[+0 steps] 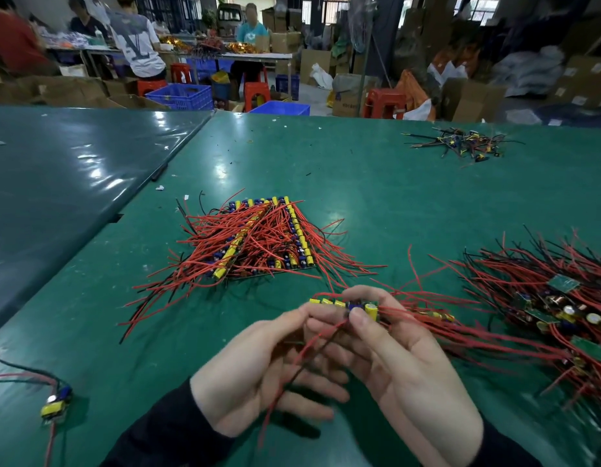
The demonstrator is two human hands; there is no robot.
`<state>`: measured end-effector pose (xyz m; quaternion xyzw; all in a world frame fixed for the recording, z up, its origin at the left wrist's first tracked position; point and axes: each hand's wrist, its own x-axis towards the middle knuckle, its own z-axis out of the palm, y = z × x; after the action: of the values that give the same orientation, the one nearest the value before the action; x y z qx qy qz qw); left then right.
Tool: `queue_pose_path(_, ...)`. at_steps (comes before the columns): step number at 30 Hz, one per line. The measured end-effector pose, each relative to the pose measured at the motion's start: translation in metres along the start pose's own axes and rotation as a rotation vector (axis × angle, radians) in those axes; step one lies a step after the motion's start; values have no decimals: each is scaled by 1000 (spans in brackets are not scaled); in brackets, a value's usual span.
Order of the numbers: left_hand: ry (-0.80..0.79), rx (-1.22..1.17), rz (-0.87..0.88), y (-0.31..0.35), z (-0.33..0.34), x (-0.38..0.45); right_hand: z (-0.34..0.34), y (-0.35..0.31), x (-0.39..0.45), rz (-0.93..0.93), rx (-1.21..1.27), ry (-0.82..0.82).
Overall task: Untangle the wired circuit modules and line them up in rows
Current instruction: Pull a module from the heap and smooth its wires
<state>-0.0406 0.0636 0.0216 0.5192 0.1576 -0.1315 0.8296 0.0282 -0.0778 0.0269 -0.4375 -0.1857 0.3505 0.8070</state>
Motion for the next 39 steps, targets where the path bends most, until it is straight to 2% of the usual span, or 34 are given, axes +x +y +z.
queue_pose_path(4,-206,20,-91,10,-16,-7,-2,-1,0,-65,-114,50)
queue_pose_path(8,-254,-23,29,21,-26,-15,-4,4,-1,-66,-169,76)
queue_pose_path(11,-305,-210,59,24,-35,-14,-5,5,-3,-89,-174,121)
queue_pose_path(14,-456,-498,89,20,-32,-11,-3,4,-5,-130,-218,174)
queue_pose_path(15,-429,-585,102,16,-28,-8,-2,3,-5,-148,-246,185)
queue_pose_path(17,-156,-593,133,6,-18,0,-2,4,-6,-184,-286,195)
queue_pose_path(18,14,-511,161,-1,-11,2,-2,5,-7,-200,-302,195)
queue_pose_path(20,155,-285,230,-12,3,6,-2,7,-8,-230,-338,202)
queue_pose_path(23,240,20,470,-21,17,10,0,9,-8,-289,-410,218)
queue_pose_path(25,314,147,658,-23,17,10,-1,10,-8,-323,-456,221)
queue_pose_path(27,336,224,755,-22,16,8,-3,10,-8,-339,-480,228)
queue_pose_path(31,400,310,815,-18,19,6,-5,14,-9,-361,-602,215)
queue_pose_path(34,460,277,754,-17,20,7,-8,17,-11,-439,-819,205)
queue_pose_path(37,454,250,727,-17,19,6,-11,18,-9,-479,-964,133)
queue_pose_path(39,441,229,735,-14,16,5,-12,18,-9,-441,-994,82)
